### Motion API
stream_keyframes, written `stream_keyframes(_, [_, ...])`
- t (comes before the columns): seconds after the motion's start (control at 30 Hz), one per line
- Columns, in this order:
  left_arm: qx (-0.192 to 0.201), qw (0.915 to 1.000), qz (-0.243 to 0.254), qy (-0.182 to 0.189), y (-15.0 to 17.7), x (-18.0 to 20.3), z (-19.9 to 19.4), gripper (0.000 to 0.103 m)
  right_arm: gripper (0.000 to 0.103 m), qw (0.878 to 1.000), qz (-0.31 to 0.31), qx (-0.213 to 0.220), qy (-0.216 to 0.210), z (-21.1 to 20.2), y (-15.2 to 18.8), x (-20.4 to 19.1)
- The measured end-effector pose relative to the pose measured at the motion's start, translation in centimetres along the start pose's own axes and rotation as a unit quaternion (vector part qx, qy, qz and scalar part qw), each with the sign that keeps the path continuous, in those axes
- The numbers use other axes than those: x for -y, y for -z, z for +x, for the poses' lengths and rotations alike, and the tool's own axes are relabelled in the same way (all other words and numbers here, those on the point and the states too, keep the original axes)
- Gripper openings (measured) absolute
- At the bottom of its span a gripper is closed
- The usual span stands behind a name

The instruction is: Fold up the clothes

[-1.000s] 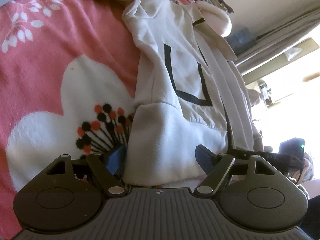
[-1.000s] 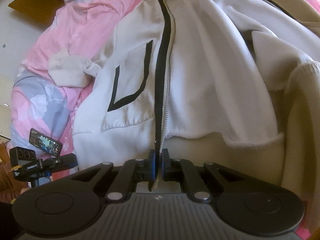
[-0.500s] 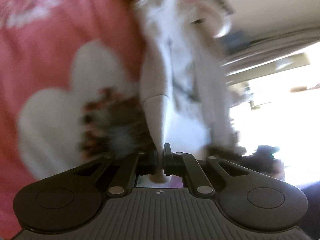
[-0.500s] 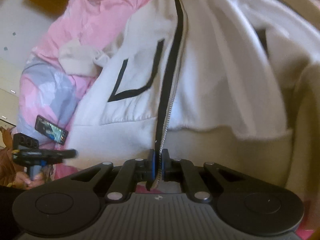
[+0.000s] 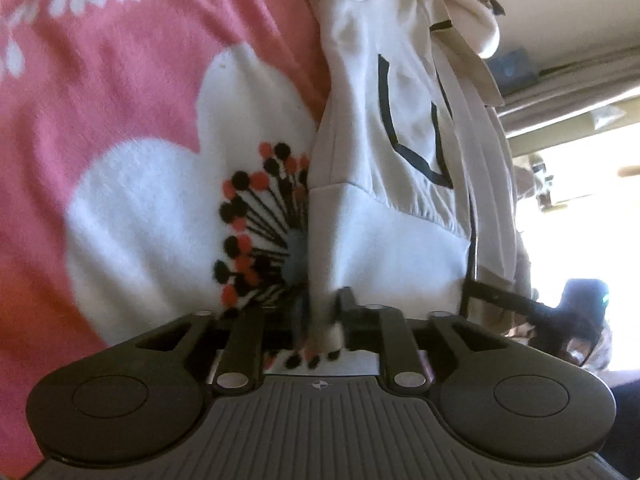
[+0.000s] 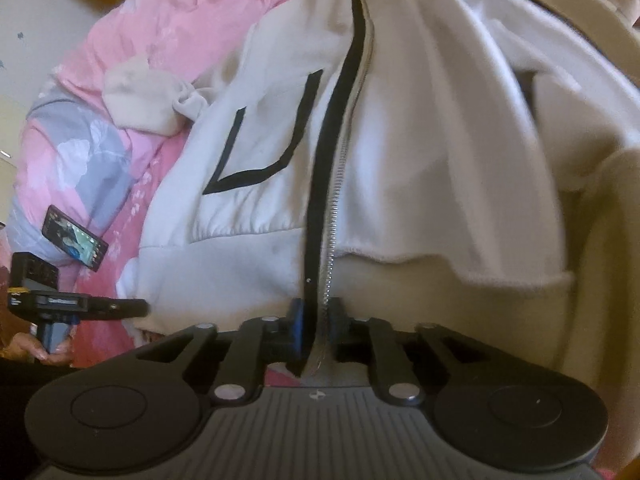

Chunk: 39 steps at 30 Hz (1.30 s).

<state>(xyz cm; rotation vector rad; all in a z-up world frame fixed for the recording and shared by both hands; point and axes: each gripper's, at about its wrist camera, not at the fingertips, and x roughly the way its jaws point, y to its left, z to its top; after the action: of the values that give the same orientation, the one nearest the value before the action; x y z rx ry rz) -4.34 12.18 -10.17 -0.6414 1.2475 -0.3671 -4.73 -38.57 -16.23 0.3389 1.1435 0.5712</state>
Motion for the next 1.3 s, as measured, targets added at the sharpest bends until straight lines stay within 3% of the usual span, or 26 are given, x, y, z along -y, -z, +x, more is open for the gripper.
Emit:
stream_keyframes(0.13, [0.022,0.9963,0.063,-0.053,-2.0,2.0,-3.6,0.036,0.017,0.999,-0.019,0.024,0.026,-3.2,-1.6,0.0])
stream_keyframes(0.23, [0.055,0.9892,0.123,-0.058,-5.0,4.0,-4.7,0.039,0.017,0.997,-0.047,0.060,0.021,-4.2,-5.1,-1.3])
stream_keyframes(0.43, [0.104,0.9696,0.214,-0.056,-10.1,8.3,1.4,0.039,0.017,0.983,-0.166,0.053,0.050,3.1,-11.4,-7.3])
stream_keyframes(0.57, [0.091,0.9660,0.210,-0.120,-11.0,6.4,6.1,0.037,0.016,0.971,-0.219,0.029,0.094,7.7,-12.2,-7.5])
stream_keyframes(0.67, [0.101,0.9734,0.184,-0.091,-11.2,4.7,6.0,0.036,0.010,0.979,-0.176,-0.013,0.107,9.1,-12.6,-3.6])
stream_keyframes(0.73, [0.103,0.9748,0.180,-0.082,-11.4,4.8,5.1,0.037,0.008,0.986,-0.141,-0.015,0.091,8.0,-13.7,-2.7])
stream_keyframes(0.93, [0.122,0.9610,0.243,-0.051,-13.2,7.4,5.4,0.038,0.011,0.978,-0.190,0.032,0.080,6.5,-15.3,-4.8])
stream_keyframes(1.0, [0.116,0.9597,0.248,-0.062,-14.1,7.8,7.4,0.039,0.011,0.974,-0.207,0.032,0.085,7.9,-15.7,-4.8])
stream_keyframes(1.13, [0.123,0.9653,0.221,-0.067,-14.8,5.8,8.8,0.035,0.008,0.967,-0.223,0.011,0.121,10.3,-15.6,-3.1])
stream_keyframes(1.27, [0.129,0.9582,0.246,-0.069,-14.5,7.1,7.7,0.038,0.009,0.974,-0.191,0.007,0.122,9.0,-16.4,-2.6])
stream_keyframes(1.3, [0.131,0.9536,0.263,-0.067,-14.6,7.9,7.6,0.038,0.010,0.970,-0.206,0.020,0.130,9.0,-17.2,-3.1])
